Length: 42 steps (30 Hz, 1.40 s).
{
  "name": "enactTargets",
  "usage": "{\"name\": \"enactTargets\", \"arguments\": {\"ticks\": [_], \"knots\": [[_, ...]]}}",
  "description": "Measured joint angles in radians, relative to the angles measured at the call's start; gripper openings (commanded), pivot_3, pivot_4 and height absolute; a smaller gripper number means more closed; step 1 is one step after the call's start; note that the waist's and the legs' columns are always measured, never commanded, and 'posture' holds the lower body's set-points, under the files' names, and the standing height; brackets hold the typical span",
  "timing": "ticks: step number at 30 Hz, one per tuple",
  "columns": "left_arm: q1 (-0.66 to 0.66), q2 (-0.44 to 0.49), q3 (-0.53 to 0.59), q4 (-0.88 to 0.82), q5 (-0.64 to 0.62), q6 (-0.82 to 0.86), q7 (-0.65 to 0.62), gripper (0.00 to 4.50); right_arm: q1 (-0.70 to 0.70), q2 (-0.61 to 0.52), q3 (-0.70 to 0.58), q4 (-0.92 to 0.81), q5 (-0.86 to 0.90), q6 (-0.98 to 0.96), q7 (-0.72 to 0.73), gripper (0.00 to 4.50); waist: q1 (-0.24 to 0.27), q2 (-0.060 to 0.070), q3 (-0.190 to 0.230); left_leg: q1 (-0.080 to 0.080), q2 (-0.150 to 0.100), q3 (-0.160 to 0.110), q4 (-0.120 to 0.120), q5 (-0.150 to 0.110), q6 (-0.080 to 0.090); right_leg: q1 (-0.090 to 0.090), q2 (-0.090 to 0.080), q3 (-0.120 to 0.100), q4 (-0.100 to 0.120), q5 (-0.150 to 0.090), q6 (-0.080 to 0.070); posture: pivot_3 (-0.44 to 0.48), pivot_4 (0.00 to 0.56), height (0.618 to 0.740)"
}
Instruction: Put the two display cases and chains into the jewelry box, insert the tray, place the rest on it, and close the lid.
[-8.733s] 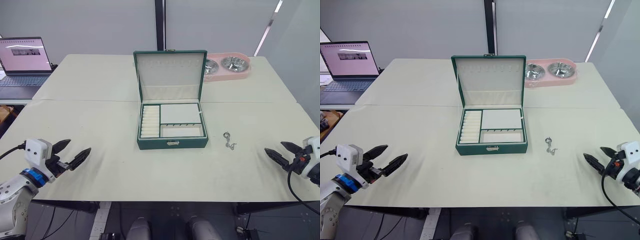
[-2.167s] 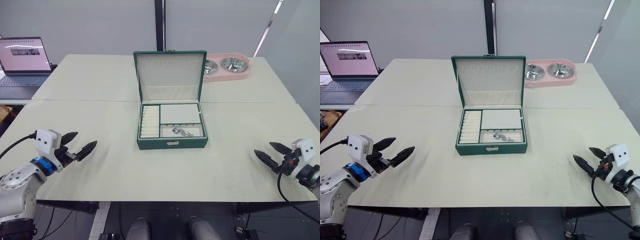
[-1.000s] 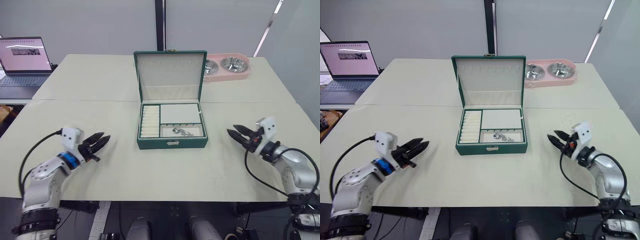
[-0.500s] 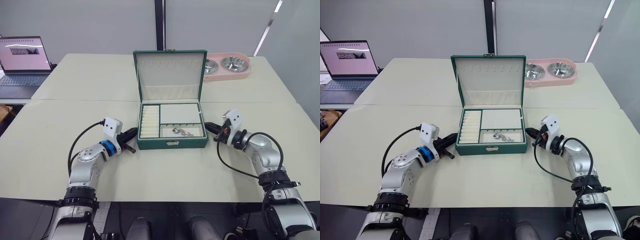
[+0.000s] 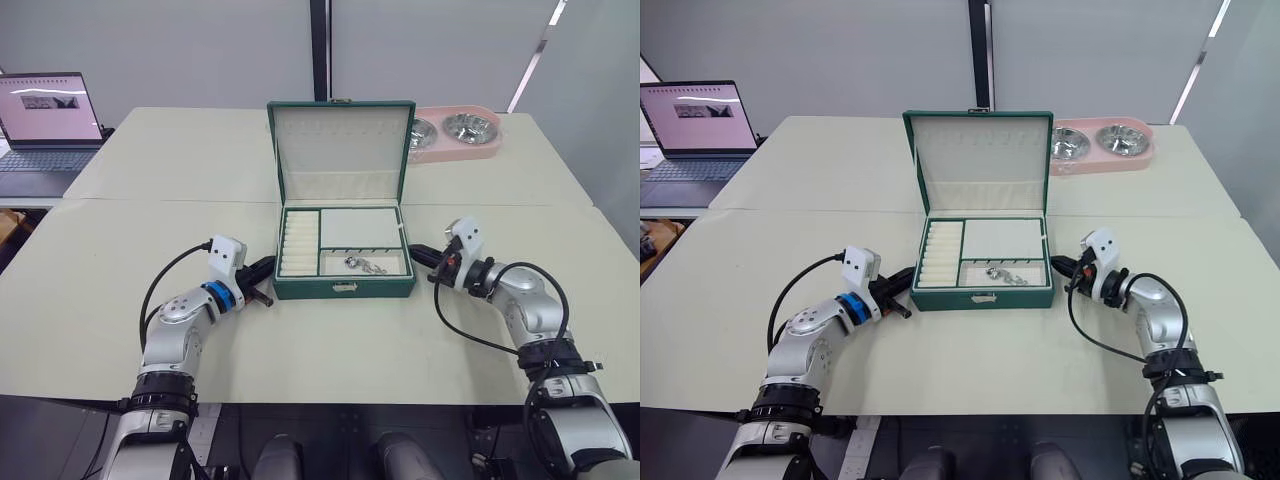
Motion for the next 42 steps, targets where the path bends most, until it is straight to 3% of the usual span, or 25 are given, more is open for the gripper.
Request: {"name": "enactTargets", "arguments": {"ticks": [12, 30, 42], "knots": [[0.043, 0.025, 0.002, -0.080, -0.004, 0.070, -0.037, 0.00, 0.071, -0.023, -0.008, -0.147, 0.009, 0.116, 0.041, 0.03, 0.000, 0.000, 0.000, 0.000, 0.000, 0.000, 0.000, 0.000, 0.000, 0.000, 0.000, 0.000, 0.000, 0.000, 0.000, 0.000, 0.150, 0.740], [0.271, 0.156, 0.011, -0.416, -0.089, 0.288, -0.096, 0.00, 0.290, -0.056, -0.032, -0.495, 0.053, 0.311, 0.047, 0.03, 0.000, 0.001, -0.001, 0.002, 0.000, 0.000, -0.002, 0.000, 0.001, 0.002, 0.000, 0.000, -0.002, 0.000, 0.000, 0.000, 0.150, 0.740], [0.304, 0.179, 0.018, -0.436, -0.106, 0.299, -0.115, 0.00, 0.323, -0.059, -0.032, -0.549, 0.065, 0.348, 0.044, 0.03, 0.000, 0.002, -0.002, 0.002, 0.000, -0.001, -0.002, 0.000, 0.001, 0.003, 0.001, 0.001, -0.002, 0.000, 0.000, 0.000, 0.150, 0.740]]}}
